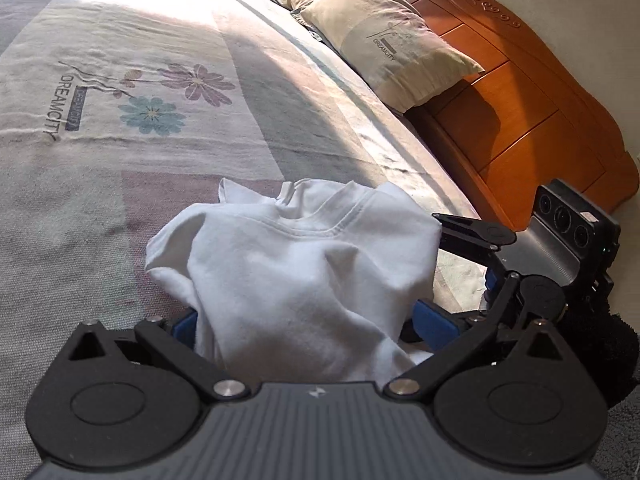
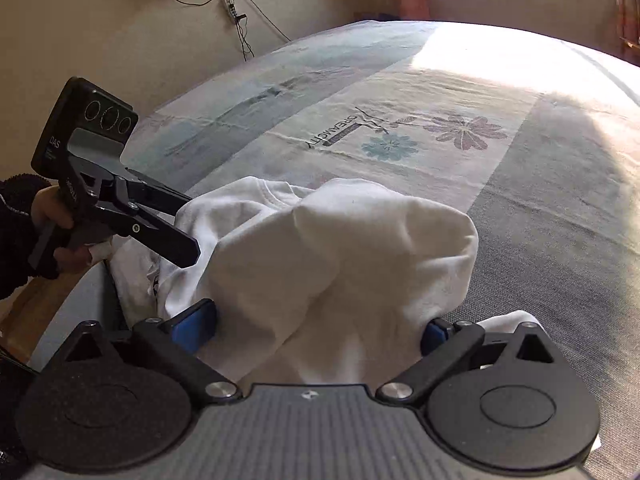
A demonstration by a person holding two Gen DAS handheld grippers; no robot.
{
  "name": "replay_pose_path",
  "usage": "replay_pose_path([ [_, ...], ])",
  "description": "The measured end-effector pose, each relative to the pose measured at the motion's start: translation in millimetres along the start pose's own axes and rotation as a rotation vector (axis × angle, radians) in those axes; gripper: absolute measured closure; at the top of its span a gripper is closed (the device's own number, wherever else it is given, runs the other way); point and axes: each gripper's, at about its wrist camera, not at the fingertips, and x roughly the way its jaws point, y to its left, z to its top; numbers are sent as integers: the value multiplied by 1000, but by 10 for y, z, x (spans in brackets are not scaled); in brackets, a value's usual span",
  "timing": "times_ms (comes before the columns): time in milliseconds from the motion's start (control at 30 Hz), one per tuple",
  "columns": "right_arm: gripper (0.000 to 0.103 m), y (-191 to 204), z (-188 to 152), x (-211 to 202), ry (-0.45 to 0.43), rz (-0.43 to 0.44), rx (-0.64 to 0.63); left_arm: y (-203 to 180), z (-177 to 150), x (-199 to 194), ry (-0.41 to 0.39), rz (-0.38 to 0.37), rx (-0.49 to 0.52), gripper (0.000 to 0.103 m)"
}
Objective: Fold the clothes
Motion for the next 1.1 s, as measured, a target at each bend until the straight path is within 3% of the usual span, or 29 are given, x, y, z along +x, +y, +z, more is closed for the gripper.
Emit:
replay_pose_path([
  [67, 18, 57, 64, -25, -18, -14, -46, -59, 25, -21, -35, -6, 32, 1],
  [100, 27, 66, 81, -34, -18, -22, -61, -76, 24, -39, -53, 6, 52, 2],
  [167, 38, 48, 94, -44, 3, -42, -66, -51, 11, -38, -37, 42, 64, 2],
  [367, 38, -236, -13, -152, -5, 34, 72, 287, -167, -123, 45, 69, -32, 1],
  [567, 37, -613, -167, -153, -73, 158, 313, 726, -309, -157, 31, -92, -229, 1],
  [667, 37, -626, -183, -163, -77, 157, 329, 864, -358, -196, 6, -166, -273, 1],
  [800, 37, -596, -209, -174, -70, 143, 324, 840, -365, -202, 18, -175, -238, 1],
  [900, 37, -590, -229, -153, -70, 140, 336, 916, -311, -215, 18, -192, -331, 1],
  [1100, 37, -586, -312, -122, -53, 125, 361, 1309, -508, -339, -201, -414, -579, 1],
])
